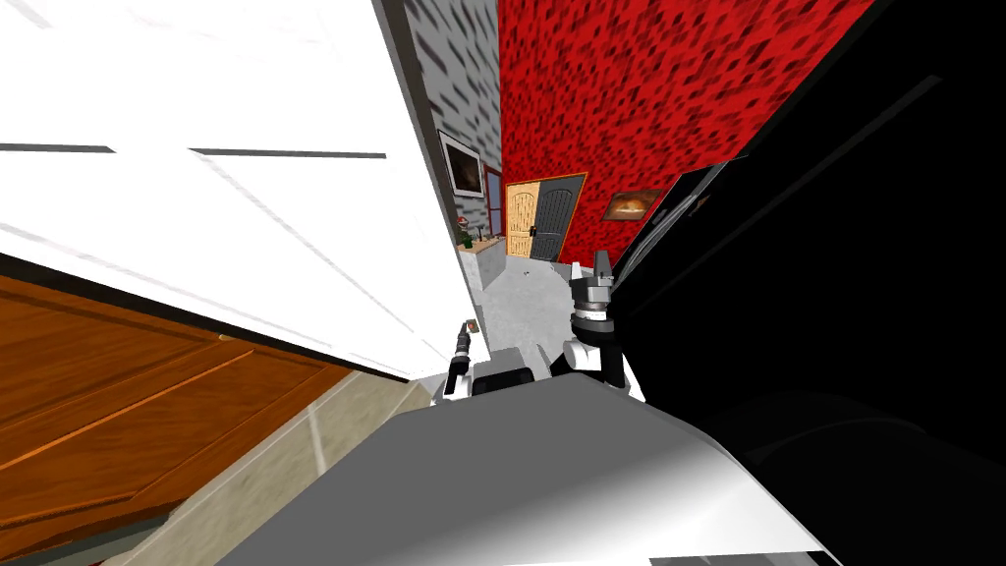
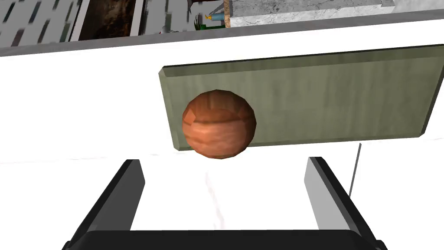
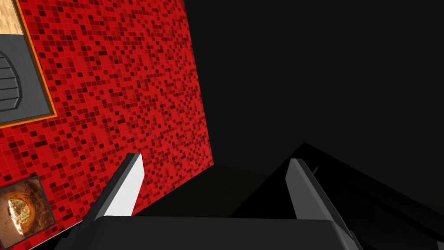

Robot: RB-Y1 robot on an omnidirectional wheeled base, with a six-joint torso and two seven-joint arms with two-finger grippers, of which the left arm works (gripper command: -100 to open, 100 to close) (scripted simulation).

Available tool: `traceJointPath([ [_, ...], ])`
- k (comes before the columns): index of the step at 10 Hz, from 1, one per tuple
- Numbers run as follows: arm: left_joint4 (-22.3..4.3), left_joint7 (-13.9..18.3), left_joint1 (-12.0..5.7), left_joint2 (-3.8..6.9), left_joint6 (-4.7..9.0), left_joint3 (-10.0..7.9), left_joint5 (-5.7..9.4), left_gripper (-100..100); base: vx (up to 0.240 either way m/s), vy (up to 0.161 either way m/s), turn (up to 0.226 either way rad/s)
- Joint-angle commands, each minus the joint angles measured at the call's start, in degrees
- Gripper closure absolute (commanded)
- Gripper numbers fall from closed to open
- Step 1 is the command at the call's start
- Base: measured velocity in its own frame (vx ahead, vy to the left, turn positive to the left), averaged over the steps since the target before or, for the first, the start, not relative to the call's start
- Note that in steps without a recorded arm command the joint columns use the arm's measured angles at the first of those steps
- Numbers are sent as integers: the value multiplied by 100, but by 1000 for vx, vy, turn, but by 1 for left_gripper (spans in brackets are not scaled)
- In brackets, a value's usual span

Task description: Push the door open

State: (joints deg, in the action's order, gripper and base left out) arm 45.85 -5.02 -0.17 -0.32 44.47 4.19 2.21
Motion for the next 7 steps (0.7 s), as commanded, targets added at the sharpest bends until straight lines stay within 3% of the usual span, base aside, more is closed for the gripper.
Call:
traceJointPath([
  [1,10,-15,9,-168,19,-15,5,-100,188,-65,-24],
  [2,-68,-19,-46,-113,38,-22,9,-100,79,-27,24],
  [3,-68,-19,-46,-113,38,-22,9,100,-19,2,-15],
  [7,-68,-19,-46,-113,38,-22,9,100,-16,5,-6],
])
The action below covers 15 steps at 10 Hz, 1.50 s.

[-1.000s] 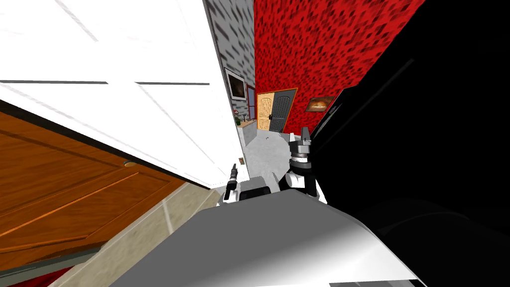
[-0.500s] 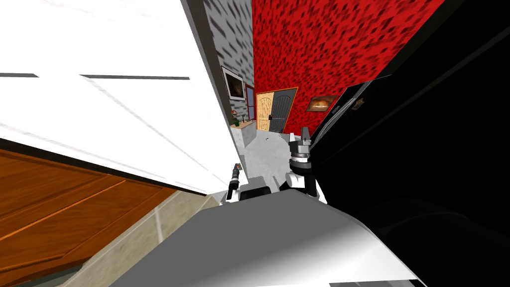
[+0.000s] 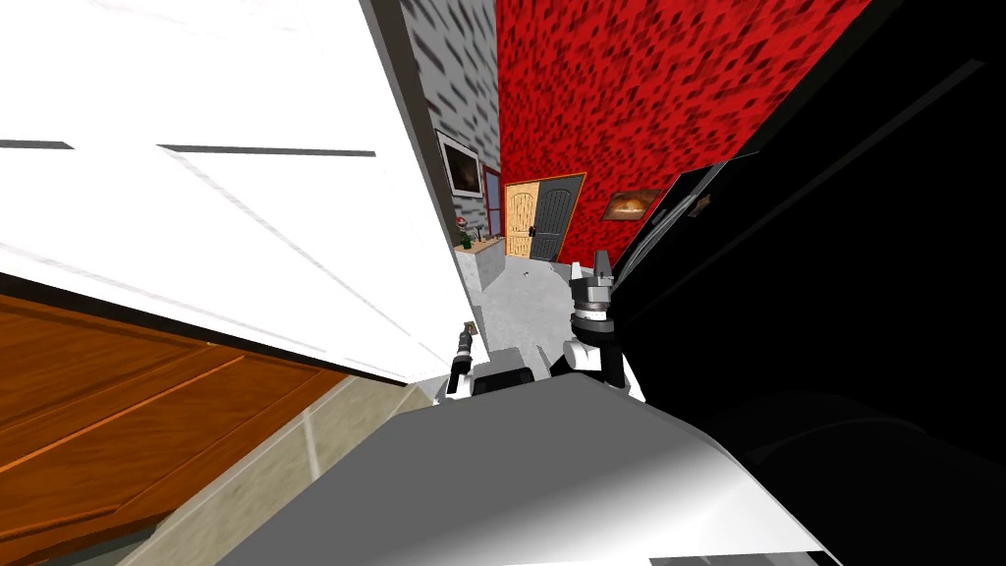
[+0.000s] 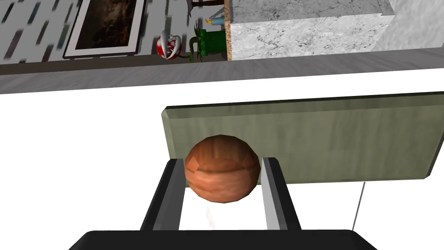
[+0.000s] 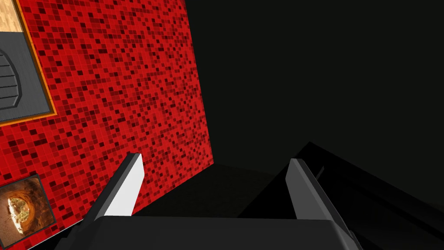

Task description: Push the door open

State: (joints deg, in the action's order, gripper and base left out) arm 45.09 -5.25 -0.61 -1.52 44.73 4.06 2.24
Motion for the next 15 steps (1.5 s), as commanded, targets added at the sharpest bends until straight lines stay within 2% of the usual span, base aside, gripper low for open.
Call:
traceJointPath([
  [1,8,4,-2,7,12,-10,5,100,0,0,0],
  [2,10,-82,-4,147,-11,26,132,100,142,-10,136],
  [4,19,-155,-9,228,-21,49,247,100,212,-27,164],
  [6,19,-155,-9,228,-21,49,247,100,105,8,41],
  [7,204,-251,123,269,-106,283,342,-100,20,17,185],
  [11,311,-488,258,350,-65,794,621,-100,-28,4,154],
  [15,454,-803,439,370,-9,1473,994,-100,-19,7,187],
])
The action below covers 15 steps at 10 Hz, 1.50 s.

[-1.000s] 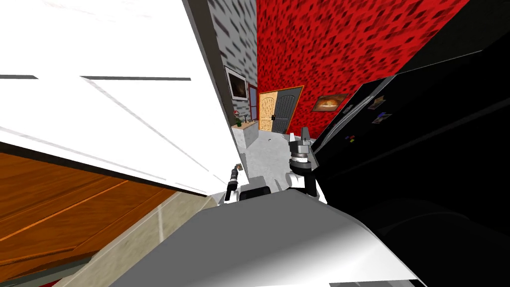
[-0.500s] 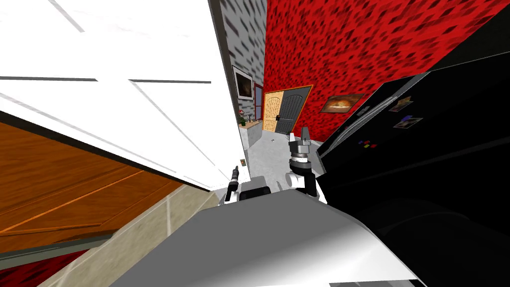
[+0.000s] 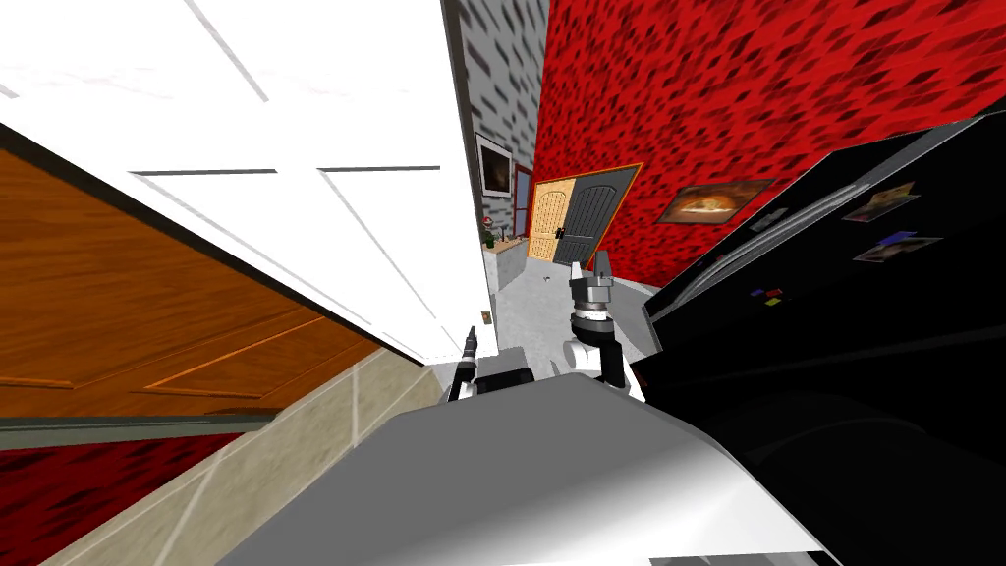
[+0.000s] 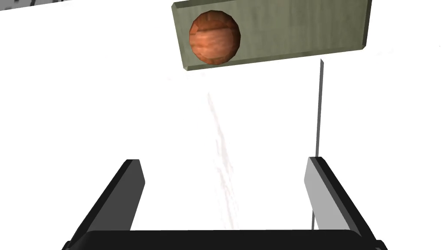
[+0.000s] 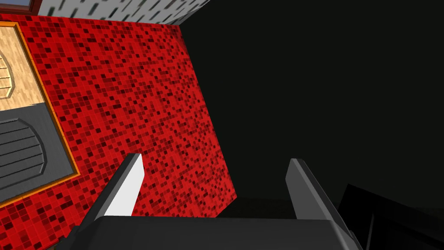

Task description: Push the door open

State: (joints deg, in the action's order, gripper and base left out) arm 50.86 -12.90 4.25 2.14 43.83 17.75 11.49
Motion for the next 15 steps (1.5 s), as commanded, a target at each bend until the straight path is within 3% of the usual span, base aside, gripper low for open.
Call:
traceJointPath([
  [1,-85,-121,0,-4,95,286,167,-100,-21,11,264],
  [7,123,-579,262,-166,176,1277,709,-100,-23,7,185],
  [11,219,-791,384,-328,213,1735,960,-100,-20,-1,135],
  [12,303,-758,412,-265,171,1664,919,-100,-9,-5,26],
  [13,283,-742,368,-98,143,1624,913,-100,123,-51,-37],
  [15,235,-713,311,-35,134,1569,900,-100,202,-87,-15],
])
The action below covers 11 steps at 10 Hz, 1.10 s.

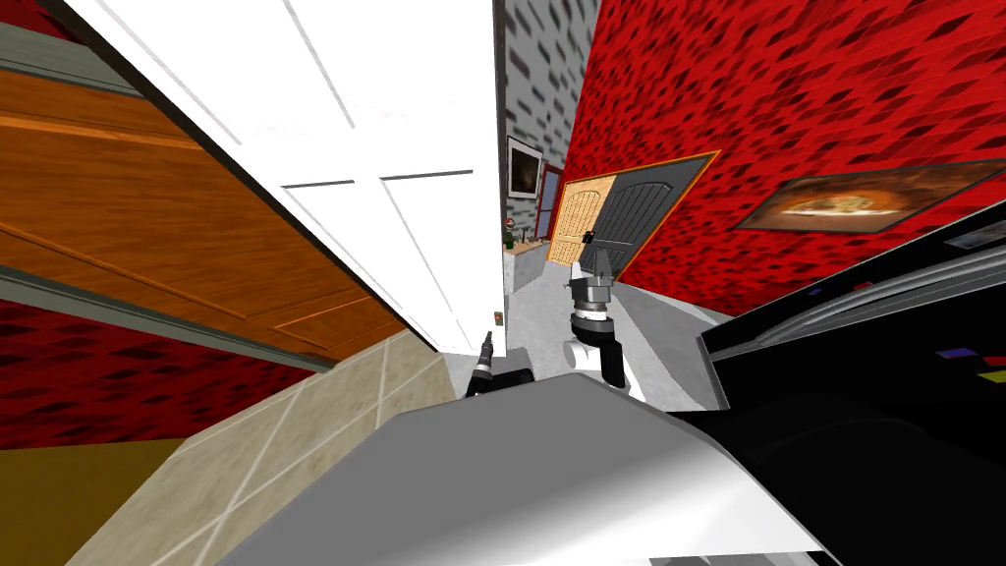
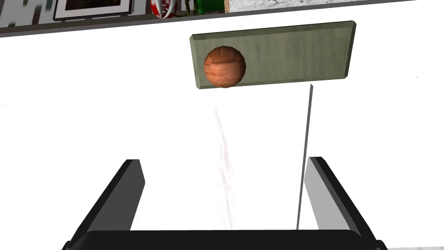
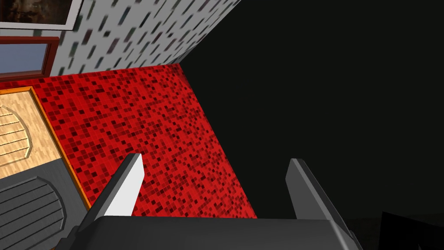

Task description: Push the door open

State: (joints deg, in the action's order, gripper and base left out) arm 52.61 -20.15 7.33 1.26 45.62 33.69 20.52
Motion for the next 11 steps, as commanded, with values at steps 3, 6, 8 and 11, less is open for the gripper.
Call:
traceJointPath([
  [3,-27,65,-101,-35,-63,-124,-26,-100,228,-94,-22],
  [6,-11,74,-126,-161,-97,-167,-34,-100,177,-68,-8],
  [8,-11,74,-126,-161,-97,-167,-34,100,-25,9,-13],
  [11,-11,74,-126,-161,-97,-167,-34,100,-15,5,0],
])
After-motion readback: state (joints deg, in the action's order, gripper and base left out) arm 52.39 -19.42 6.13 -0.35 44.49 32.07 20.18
